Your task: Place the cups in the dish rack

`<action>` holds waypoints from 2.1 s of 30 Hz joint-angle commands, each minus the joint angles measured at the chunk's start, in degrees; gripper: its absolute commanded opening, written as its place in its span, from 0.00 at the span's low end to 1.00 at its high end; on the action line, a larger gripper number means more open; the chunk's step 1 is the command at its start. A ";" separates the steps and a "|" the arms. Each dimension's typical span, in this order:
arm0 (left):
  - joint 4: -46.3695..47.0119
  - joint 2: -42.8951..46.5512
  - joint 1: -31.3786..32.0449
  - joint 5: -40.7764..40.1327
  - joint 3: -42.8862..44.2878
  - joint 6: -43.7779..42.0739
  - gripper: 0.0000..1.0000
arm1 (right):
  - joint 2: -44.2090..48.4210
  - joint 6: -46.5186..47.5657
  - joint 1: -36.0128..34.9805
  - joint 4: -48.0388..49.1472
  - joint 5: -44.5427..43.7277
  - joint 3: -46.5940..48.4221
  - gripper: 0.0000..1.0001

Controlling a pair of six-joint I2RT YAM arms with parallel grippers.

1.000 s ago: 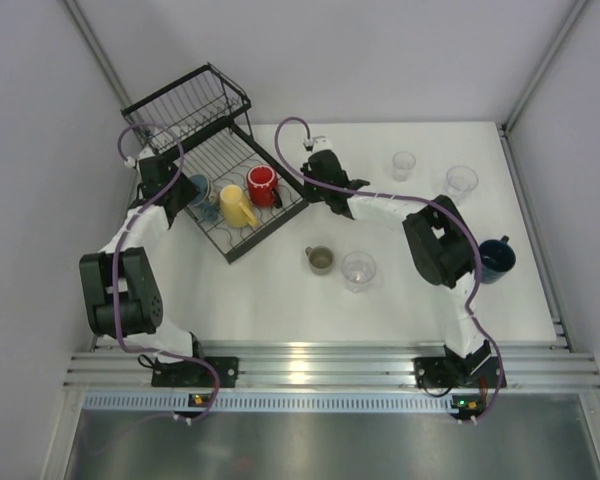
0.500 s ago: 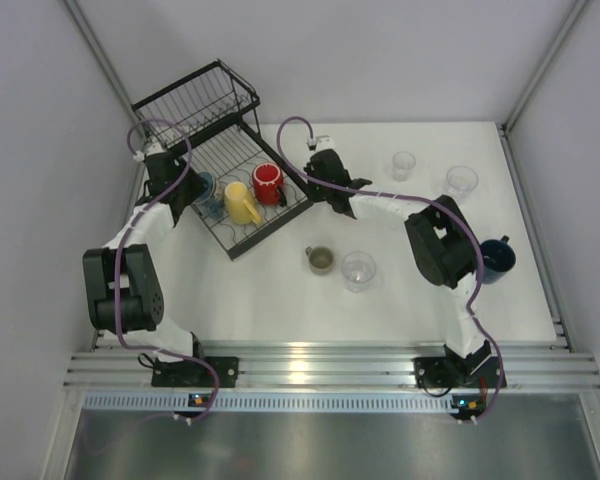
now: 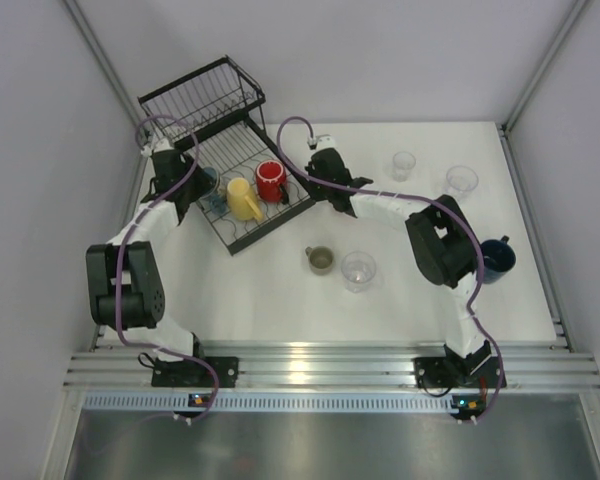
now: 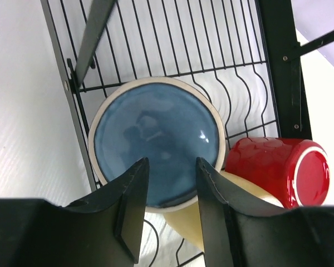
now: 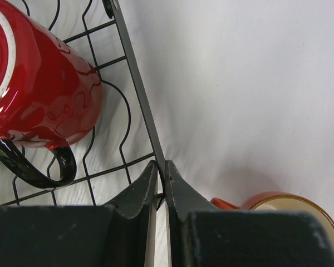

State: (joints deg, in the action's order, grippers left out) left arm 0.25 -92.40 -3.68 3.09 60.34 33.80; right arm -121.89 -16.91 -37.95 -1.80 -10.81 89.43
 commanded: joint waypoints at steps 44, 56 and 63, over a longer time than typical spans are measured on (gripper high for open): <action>10.47 6.10 1.13 -4.94 -14.02 -3.22 0.38 | -0.19 1.61 -1.33 -1.71 6.68 2.33 0.00; 10.30 0.91 1.05 -4.40 -11.82 -4.19 0.43 | -0.98 1.61 -1.33 -1.18 6.68 2.24 0.00; 7.75 -1.47 1.13 -3.36 -8.57 -4.71 0.43 | -1.34 1.79 -1.33 -1.01 6.85 2.77 0.00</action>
State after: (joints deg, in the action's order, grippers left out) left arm 9.93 -92.40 -2.17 -0.49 49.82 30.22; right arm -122.54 -15.09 -37.98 -5.02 -7.64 91.88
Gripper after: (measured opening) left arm 0.430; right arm 0.061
